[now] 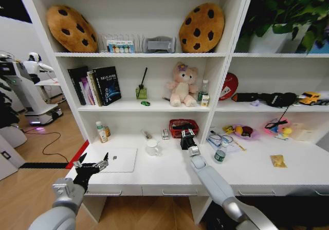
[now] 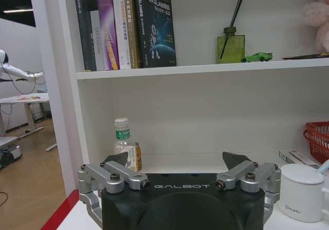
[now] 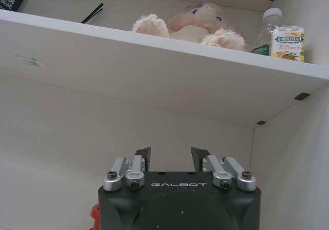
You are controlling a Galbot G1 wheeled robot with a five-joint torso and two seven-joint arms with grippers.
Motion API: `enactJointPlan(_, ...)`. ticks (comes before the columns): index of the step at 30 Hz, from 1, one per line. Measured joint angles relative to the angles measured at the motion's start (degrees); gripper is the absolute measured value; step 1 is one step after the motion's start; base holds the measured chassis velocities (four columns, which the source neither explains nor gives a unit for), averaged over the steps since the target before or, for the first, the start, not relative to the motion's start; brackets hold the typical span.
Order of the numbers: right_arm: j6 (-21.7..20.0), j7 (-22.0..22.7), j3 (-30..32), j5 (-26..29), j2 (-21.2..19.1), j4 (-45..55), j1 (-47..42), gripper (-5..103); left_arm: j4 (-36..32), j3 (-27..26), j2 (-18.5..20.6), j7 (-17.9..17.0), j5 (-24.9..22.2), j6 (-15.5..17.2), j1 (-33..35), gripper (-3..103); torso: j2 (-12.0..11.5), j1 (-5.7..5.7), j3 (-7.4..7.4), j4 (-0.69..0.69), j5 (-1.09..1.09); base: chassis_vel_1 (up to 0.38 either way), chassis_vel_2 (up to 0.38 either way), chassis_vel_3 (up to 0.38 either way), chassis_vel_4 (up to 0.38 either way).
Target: Organize the objects on the table.
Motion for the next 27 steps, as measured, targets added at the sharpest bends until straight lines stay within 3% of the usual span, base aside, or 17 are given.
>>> enactJointPlan(4, -3.87, -2.72, 1.79, 3.14, -2.06, 6.95, -2.48, 59, 0.00, 0.00, 0.00, 0.00, 0.00, 0.00, 0.00, 100, 0.00, 0.01, 0.00, 0.02, 0.02, 0.000, 0.000, 0.000, 0.000)
enactJointPlan(6, -11.29, -5.69, 3.85, 10.33, -6.01, 17.83, -5.50, 69, 0.00, 0.00, 0.00, 0.01, 0.00, 0.00, 0.00, 100, 0.00, 0.00, 0.00, -0.01, 0.00, 0.000, 0.000, 0.000, 0.000)
enactJointPlan(7, -11.29, -5.69, 3.85, 10.33, -6.01, 17.83, -5.50, 69, 0.00, 0.00, 0.00, 0.01, 0.00, 0.00, 0.00, 100, 0.00, 0.00, 0.00, -0.01, 0.00, 0.000, 0.000, 0.000, 0.000)
enactJointPlan(9, -16.42, -5.67, 5.12, 16.39, -11.01, 26.94, -8.07, 80, 0.00, 0.00, 0.00, 0.01, 0.00, 0.00, 0.00, 100, 0.00, -0.01, 0.00, -0.01, -0.01, 0.000, 0.000, 0.000, 0.000)
enactJointPlan(10, -16.42, -5.67, 5.12, 16.39, -11.01, 26.94, -8.07, 80, 0.00, 0.00, 0.00, 0.01, 0.00, 0.00, 0.00, 100, 0.00, -0.01, 0.00, -0.01, -0.01, 0.000, 0.000, 0.000, 0.000)
enactJointPlan(13, -21.77, -4.20, 7.66, 23.23, -17.40, 39.63, -12.12, 95, 0.00, 0.00, 0.00, 0.01, 0.00, 0.00, 0.00, 100, 0.00, -0.01, 0.00, 0.01, 0.01, 0.000, 0.000, 0.000, 0.000)
enactJointPlan(18, -27.46, -0.28, 13.03, 29.13, -22.91, 49.73, -17.69, 100, 0.00, 0.00, 0.00, 0.02, 0.00, 0.00, 0.00, 100, 0.00, -0.01, -0.01, 0.01, 0.00, 0.000, 0.000, 0.000, 0.000)
enactJointPlan(20, -36.16, 3.15, 18.70, 35.23, -26.09, 57.39, -24.72, 100, 0.01, 0.00, 0.00, 0.01, 0.00, 0.00, 0.00, 100, 0.00, -0.01, -0.01, -0.01, 0.00, 0.000, 0.000, 0.000, 0.000)
enactJointPlan(21, -36.16, 3.15, 18.70, 35.23, -26.09, 57.39, -24.72, 100, 0.01, 0.00, 0.00, 0.01, 0.00, 0.00, 0.00, 100, 0.00, -0.01, -0.01, -0.01, 0.00, 0.000, 0.000, 0.000, 0.000)
enactJointPlan(23, -41.84, 3.41, 23.42, 38.40, -27.16, 62.98, -32.35, 100, 0.00, 0.00, 0.00, 0.01, 0.00, 0.00, 0.00, 100, 0.01, -0.01, -0.01, -0.01, 0.00, 0.000, 0.000, 0.000, 0.000)
enactJointPlan(24, -41.84, 3.41, 23.42, 38.40, -27.16, 62.98, -32.35, 100, 0.00, 0.00, 0.00, 0.01, 0.00, 0.00, 0.00, 100, 0.01, -0.01, -0.01, -0.01, 0.00, 0.000, 0.000, 0.000, 0.000)
enactJointPlan(25, -44.63, 2.18, 27.03, 39.21, -26.87, 65.75, -38.19, 100, 0.00, 0.00, 0.00, 0.00, 0.00, 0.00, 0.00, 100, 0.01, -0.01, -0.01, -0.01, 0.01, 0.000, 0.000, 0.000, 0.000)
enactJointPlan(27, -45.28, 1.64, 28.12, 39.28, -26.61, 66.39, -39.82, 100, 0.00, 0.00, 0.00, 0.00, -0.01, 0.00, 0.00, 100, 0.01, -0.01, -0.01, -0.01, 0.03, 0.000, 0.000, 0.000, 0.000)
